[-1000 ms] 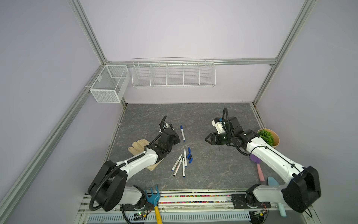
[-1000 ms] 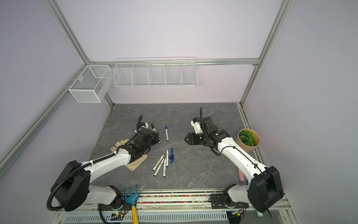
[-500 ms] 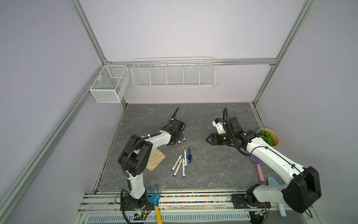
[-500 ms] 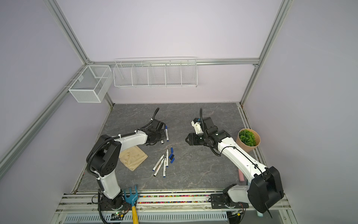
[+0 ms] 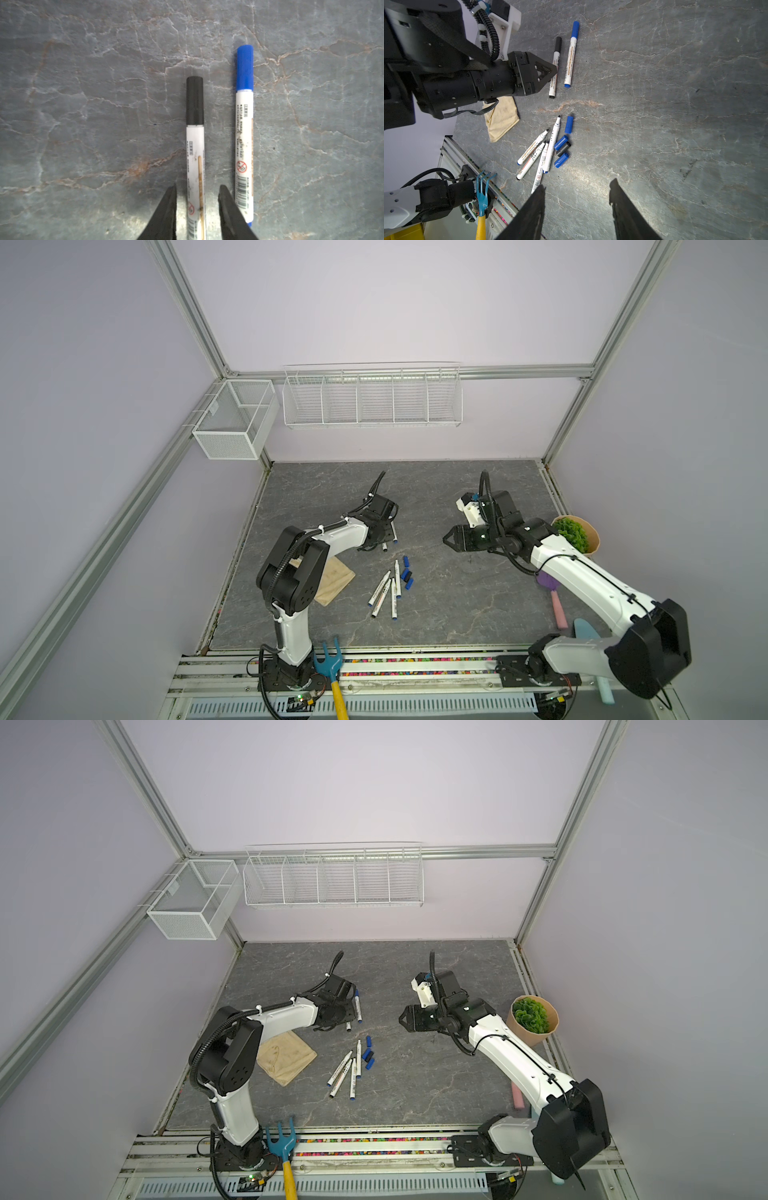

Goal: Insert the pens into the pen caps
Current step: 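Set the black-capped marker on the table and open the left gripper, then lower the left gripper to the loose white markers and grasp one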

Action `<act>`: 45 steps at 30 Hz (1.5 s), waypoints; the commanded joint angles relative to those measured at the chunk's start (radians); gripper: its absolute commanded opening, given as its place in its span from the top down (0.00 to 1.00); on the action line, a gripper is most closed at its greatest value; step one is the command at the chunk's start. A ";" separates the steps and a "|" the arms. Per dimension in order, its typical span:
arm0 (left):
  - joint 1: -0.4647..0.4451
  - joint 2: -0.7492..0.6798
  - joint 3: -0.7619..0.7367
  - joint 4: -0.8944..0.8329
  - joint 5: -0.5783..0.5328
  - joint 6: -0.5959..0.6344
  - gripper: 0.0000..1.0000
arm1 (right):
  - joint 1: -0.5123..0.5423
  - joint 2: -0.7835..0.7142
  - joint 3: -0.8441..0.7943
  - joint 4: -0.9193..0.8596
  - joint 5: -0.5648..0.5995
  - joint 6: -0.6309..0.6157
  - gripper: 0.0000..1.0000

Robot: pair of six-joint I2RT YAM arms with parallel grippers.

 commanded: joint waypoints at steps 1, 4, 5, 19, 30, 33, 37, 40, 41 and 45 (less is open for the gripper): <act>0.002 -0.080 -0.037 0.016 0.016 0.008 0.66 | -0.006 -0.016 -0.011 -0.004 -0.002 -0.022 0.47; -0.018 -0.184 -0.123 0.035 0.010 0.012 0.62 | -0.007 -0.013 -0.013 -0.003 -0.002 -0.023 0.47; -0.036 -0.226 -0.153 0.030 -0.004 0.016 0.61 | -0.007 -0.012 -0.012 -0.005 -0.003 -0.023 0.47; -0.374 -0.610 -0.524 -0.166 -0.198 -0.195 0.57 | -0.006 0.007 -0.021 -0.005 0.006 -0.022 0.47; -0.373 -0.645 -0.565 -0.141 -0.229 -0.188 0.58 | -0.007 0.012 -0.023 -0.010 0.006 -0.023 0.48; -0.373 -0.609 -0.547 -0.148 -0.226 -0.175 0.58 | -0.007 0.014 -0.020 -0.012 0.007 -0.024 0.48; -0.373 -0.553 -0.530 -0.137 -0.194 -0.158 0.58 | -0.007 0.012 -0.021 -0.014 0.008 -0.026 0.48; -0.373 -0.518 -0.522 -0.126 -0.183 -0.158 0.58 | -0.006 0.008 -0.024 -0.014 0.011 -0.026 0.48; -0.373 -0.508 -0.520 -0.124 -0.183 -0.158 0.59 | -0.006 0.007 -0.024 -0.014 0.013 -0.026 0.48; -0.370 -0.478 -0.511 -0.113 -0.178 -0.151 0.60 | -0.007 0.005 -0.024 -0.016 0.014 -0.027 0.48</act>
